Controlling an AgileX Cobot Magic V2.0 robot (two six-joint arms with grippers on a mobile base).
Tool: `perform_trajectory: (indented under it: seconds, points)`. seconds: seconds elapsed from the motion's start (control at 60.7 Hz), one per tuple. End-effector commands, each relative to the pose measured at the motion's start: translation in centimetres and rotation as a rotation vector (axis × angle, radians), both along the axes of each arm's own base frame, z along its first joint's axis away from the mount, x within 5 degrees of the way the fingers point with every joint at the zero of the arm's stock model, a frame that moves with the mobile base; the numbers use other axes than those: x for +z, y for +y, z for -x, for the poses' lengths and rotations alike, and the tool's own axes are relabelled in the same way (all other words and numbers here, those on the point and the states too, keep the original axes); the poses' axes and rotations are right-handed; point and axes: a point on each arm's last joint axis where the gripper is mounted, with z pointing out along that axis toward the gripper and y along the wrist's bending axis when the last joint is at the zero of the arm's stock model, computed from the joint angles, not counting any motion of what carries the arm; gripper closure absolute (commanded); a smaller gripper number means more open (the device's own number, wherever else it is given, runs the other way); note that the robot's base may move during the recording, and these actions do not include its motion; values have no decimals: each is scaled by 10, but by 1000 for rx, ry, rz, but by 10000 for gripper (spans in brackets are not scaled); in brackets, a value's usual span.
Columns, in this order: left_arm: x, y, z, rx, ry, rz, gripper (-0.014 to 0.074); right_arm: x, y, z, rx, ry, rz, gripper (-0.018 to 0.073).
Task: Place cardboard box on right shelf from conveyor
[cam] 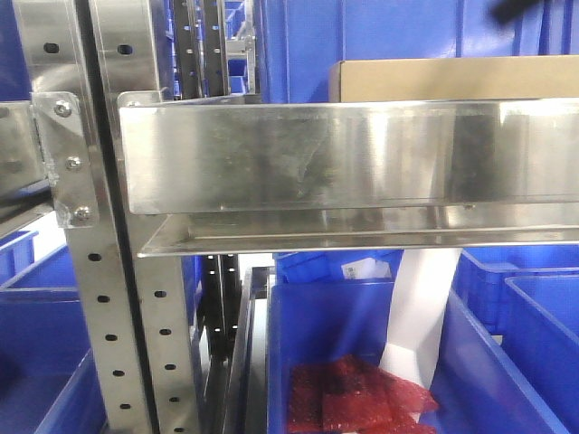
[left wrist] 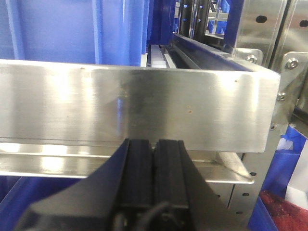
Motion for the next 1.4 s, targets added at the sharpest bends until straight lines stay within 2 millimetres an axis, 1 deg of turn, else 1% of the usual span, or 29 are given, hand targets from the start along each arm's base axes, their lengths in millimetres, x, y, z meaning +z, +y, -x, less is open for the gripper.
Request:
perform_trajectory:
  seconds: [0.0,0.049,0.099,0.181,0.264,0.346,0.363,0.445,0.527,1.17,1.302,1.384]
  points:
    - [6,1,1,5,-90,7,713,34,-8,21,-93,-128,-251,-33]
    - [6,1,1,5,-90,7,713,39,-11,31,-115,-126,-337,15]
    - [6,1,1,5,-90,7,713,43,-13,41,-134,-125,-418,81]
    - [6,1,1,5,-90,7,712,46,-17,56,-158,-120,-532,221]
    - [6,1,1,5,-90,7,713,48,-22,74,-165,-126,-607,375]
    - [6,1,1,5,-90,7,713,49,-26,88,-162,-142,-647,499]
    - [6,1,1,5,-90,7,713,49,-26,91,-160,-148,-650,508]
    - [6,1,1,5,-90,7,713,49,-29,100,-153,-169,-657,500]
    - [6,1,1,5,-90,7,713,49,-29,103,-151,-177,-660,503]
    - [6,1,1,5,-90,7,713,50,-30,103,-150,-181,-656,503]
    - [6,1,1,5,-90,7,713,41,-30,101,-160,-188,-641,503]
    - [6,1,1,5,-90,7,712,34,-33,105,-170,-221,-612,503]
